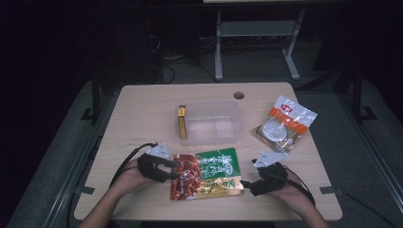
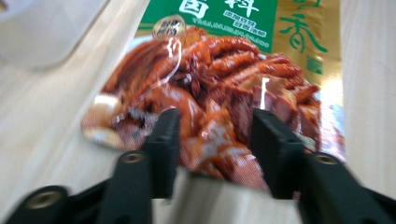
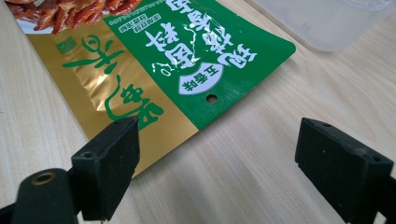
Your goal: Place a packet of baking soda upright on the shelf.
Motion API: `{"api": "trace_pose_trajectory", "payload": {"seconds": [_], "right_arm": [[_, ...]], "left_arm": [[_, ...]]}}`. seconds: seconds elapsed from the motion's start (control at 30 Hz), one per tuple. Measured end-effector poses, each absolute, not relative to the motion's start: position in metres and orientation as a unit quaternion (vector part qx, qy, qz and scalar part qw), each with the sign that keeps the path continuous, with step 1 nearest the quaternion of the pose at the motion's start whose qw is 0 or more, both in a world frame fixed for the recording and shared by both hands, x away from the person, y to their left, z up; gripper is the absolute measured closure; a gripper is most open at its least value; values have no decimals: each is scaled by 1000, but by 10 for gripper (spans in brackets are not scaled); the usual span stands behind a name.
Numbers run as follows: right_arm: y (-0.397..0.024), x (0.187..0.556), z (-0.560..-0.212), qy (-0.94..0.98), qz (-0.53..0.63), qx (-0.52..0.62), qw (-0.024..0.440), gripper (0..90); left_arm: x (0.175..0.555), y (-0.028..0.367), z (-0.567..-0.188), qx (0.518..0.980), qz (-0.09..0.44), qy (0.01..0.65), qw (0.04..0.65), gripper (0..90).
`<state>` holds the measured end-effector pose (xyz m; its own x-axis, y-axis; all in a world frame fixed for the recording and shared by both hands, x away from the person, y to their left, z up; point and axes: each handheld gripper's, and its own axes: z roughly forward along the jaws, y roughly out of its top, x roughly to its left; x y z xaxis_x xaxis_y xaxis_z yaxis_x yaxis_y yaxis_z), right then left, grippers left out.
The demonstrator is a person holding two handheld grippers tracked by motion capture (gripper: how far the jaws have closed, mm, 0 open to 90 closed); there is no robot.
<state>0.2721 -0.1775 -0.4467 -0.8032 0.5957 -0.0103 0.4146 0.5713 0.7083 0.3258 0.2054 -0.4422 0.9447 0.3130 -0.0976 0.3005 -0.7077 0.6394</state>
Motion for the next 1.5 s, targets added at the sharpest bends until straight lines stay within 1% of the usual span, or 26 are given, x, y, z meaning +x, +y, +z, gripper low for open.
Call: {"api": "trace_pose_trajectory", "payload": {"seconds": [0.2, 0.27, 0.3, 0.33, 0.43, 0.6, 0.9, 1.03, 1.17, 1.5], "right_arm": [[-178, 272, -447, 876, 364, 290, 125, 137], [-178, 272, -447, 876, 364, 291, 125, 137], [-178, 272, -447, 876, 363, 290, 125, 137], [-178, 272, -447, 877, 364, 290, 125, 137], [-179, 272, -447, 876, 365, 289, 124, 137], [-180, 272, -447, 875, 366, 292, 122, 137], [-179, 272, -447, 877, 365, 290, 119, 137], [-178, 272, -447, 878, 365, 287, 118, 137], [-179, 272, -447, 877, 366, 289, 117, 137], [-177, 272, -448, 880, 363, 285, 116, 137]], "left_arm": [[340, 188, -443, 921, 14, 141, 363, 279], [346, 182, -445, 922, 8, 138, 363, 264], [350, 179, -446, 922, 10, 135, 362, 232], [352, 177, -447, 923, 5, 133, 360, 222], [359, 168, -451, 923, -1, 127, 364, 193], [367, 157, -459, 929, -4, 113, 354, 154], [374, 160, -465, 927, -6, 119, 356, 134], [374, 161, -467, 926, -17, 119, 359, 131], [373, 161, -468, 926, -13, 116, 359, 129], [365, 162, -469, 926, -7, 106, 362, 154]]}}
